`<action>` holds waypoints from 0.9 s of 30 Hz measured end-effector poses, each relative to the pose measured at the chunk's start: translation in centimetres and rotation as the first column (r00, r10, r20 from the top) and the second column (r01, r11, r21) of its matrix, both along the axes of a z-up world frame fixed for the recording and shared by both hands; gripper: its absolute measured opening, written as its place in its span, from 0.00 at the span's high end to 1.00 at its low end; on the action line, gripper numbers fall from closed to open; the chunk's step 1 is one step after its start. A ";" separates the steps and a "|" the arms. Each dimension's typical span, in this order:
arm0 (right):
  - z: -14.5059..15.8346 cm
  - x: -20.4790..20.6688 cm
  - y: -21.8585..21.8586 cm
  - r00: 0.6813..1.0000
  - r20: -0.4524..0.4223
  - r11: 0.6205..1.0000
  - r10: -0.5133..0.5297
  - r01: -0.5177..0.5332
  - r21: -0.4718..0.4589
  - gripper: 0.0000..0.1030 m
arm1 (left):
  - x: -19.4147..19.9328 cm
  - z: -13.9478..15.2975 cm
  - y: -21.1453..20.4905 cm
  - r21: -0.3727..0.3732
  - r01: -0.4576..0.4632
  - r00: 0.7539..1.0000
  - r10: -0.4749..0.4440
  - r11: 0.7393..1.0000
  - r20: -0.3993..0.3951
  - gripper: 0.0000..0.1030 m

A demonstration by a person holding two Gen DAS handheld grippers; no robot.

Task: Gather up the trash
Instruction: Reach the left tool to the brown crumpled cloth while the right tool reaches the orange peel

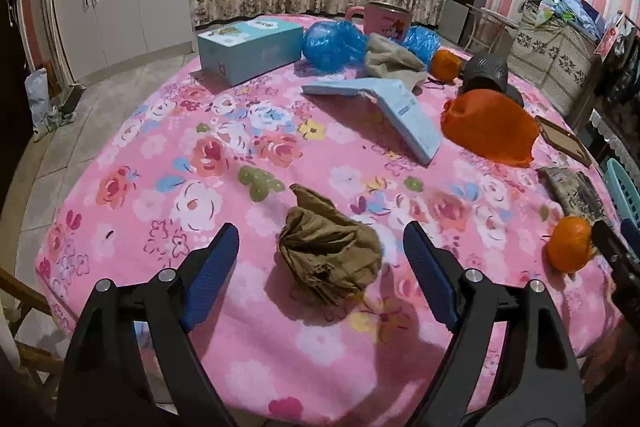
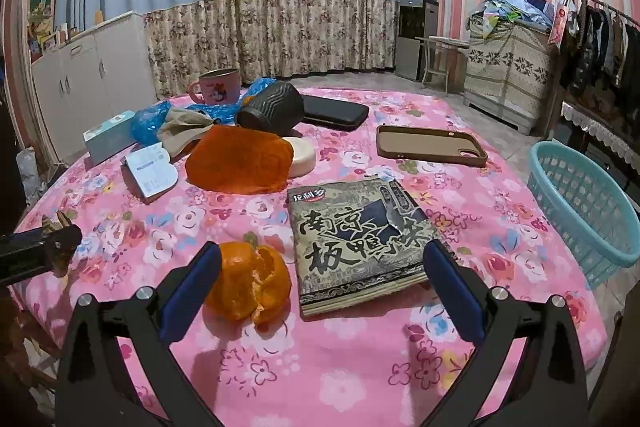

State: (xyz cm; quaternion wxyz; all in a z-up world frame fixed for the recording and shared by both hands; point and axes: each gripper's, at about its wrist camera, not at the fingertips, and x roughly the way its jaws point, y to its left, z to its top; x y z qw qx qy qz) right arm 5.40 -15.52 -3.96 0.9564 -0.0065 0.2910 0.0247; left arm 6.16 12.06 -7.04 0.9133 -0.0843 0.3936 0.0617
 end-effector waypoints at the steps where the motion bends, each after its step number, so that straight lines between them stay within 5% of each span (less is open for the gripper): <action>1: 0.0 0.0 0.0 1.000 0.002 1.000 0.001 -0.001 0.003 0.04 | 0.1 -0.2 0.2 -0.011 0.002 1.000 -0.002 1.000 0.004 0.25; 5: -0.3 0.0 0.4 1.000 0.000 1.000 0.017 -0.017 0.003 0.04 | 0.4 -0.6 0.2 -0.007 0.034 0.999 -0.034 0.999 0.010 0.53; 23: -1.6 0.3 2.5 0.997 -0.022 0.996 0.068 -0.069 -0.051 0.05 | 0.6 -0.9 0.3 -0.003 0.079 0.996 -0.078 0.997 0.047 0.56; 27: -1.7 0.5 3.5 0.991 -0.046 0.991 0.125 -0.127 -0.040 0.21 | 0.8 -0.9 0.4 -0.005 0.083 0.995 -0.083 0.997 0.054 0.56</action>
